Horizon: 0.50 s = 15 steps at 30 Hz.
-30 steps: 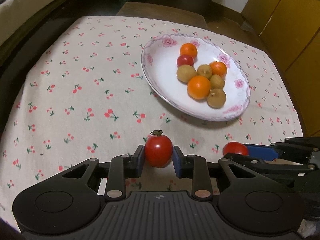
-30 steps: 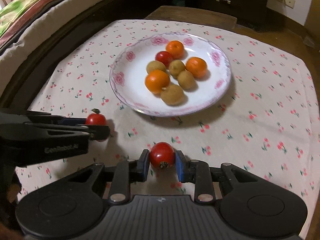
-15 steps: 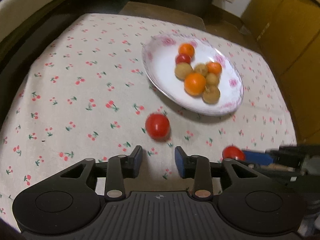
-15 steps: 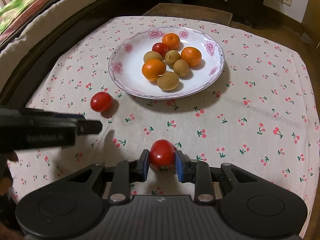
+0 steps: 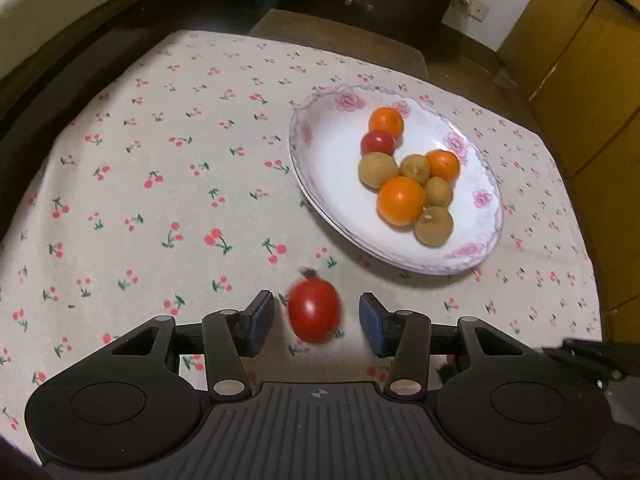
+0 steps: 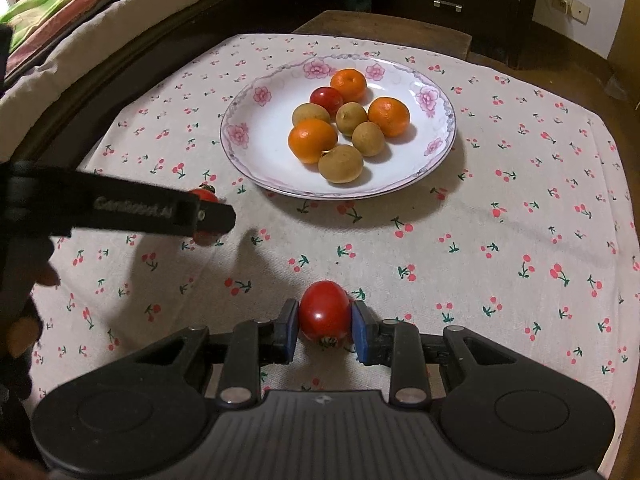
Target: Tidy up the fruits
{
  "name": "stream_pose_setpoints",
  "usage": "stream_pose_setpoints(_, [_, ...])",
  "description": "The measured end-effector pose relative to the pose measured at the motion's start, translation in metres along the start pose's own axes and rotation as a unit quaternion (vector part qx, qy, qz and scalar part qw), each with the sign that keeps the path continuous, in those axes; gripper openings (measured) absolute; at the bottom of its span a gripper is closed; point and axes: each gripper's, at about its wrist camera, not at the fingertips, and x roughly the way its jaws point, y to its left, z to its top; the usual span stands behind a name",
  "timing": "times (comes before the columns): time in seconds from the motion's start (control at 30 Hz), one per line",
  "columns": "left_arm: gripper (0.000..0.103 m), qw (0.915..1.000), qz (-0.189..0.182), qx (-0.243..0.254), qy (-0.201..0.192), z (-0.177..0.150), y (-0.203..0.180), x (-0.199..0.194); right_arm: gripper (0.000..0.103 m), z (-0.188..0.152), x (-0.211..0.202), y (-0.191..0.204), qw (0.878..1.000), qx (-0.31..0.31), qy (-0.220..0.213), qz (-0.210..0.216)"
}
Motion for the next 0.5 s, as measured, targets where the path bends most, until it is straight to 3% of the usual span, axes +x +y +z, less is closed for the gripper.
stream_pose_setpoints(0.27, [0.050,0.9989,0.028,0.037,-0.004,-0.004,-0.008,0.003,0.035,-0.002,0.000,0.002,1.000,-0.002,-0.006,-0.005])
stream_pose_setpoints(0.33, [0.050,0.9988,0.029,0.039,-0.004,-0.005,-0.009,0.003,0.046,-0.003,0.001,0.002,1.000,0.001,-0.007,0.005])
stream_pose_setpoints(0.4, [0.051,0.9985,0.031,0.044,-0.004,-0.005,-0.010,0.003,0.075,-0.004,0.002,0.003,1.000,0.002,-0.003,0.012])
stream_pose_setpoints(0.5, [0.051,0.9979,0.037,0.054,-0.007,-0.006,-0.012,0.004,0.093,-0.007,0.007,0.010,1.000,-0.009,0.003,0.019])
